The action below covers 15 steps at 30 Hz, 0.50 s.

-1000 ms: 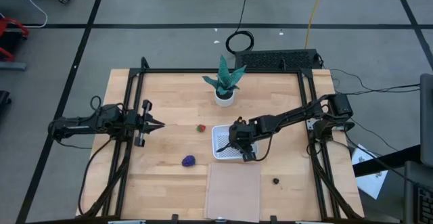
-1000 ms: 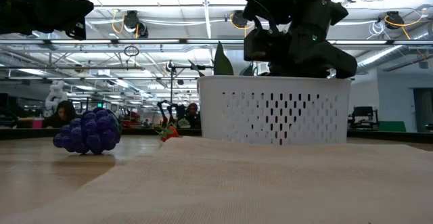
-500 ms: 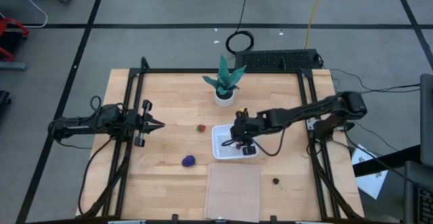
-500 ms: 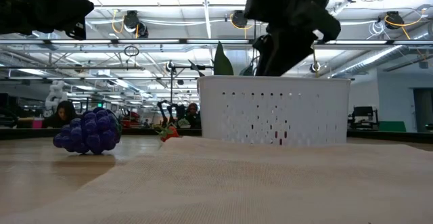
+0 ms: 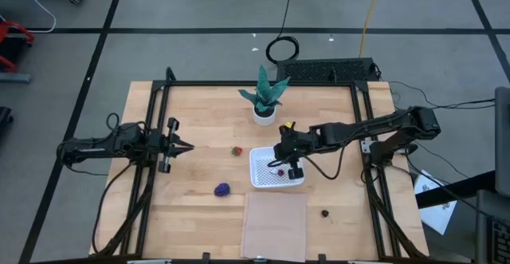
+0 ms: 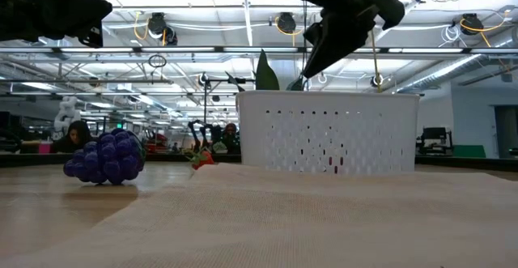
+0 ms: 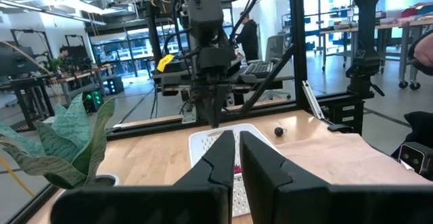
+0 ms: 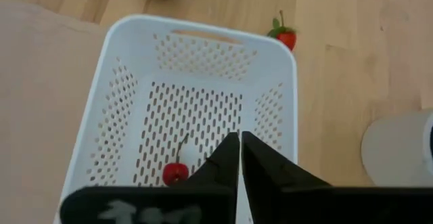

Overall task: Pick and placing Produce into tupperware
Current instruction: Put the grapes into the basket

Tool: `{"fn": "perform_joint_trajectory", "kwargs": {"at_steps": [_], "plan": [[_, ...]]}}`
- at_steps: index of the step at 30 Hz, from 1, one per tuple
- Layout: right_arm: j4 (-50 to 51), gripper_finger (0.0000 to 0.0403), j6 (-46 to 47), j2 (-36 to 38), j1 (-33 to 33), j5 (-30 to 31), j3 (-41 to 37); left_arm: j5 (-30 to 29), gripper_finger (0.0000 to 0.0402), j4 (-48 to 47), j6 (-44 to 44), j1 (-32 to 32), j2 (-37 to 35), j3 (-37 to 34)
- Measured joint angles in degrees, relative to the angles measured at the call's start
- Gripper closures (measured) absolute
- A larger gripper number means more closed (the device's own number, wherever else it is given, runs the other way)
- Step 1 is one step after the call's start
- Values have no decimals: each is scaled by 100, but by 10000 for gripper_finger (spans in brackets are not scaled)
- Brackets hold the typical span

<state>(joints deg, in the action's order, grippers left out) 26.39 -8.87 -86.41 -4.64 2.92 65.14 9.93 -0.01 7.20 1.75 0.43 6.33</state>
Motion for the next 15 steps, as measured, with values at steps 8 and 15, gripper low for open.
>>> {"fn": "perform_joint_trajectory", "kwargs": {"at_steps": [8,15], "plan": [[-293,402,-85,126,177,-343,-215,-1,373,-27,0,-2,0,0],[-1163,403,-14,591,501,-966,-734,-9,373,-51,2,-2,0,2]]}}
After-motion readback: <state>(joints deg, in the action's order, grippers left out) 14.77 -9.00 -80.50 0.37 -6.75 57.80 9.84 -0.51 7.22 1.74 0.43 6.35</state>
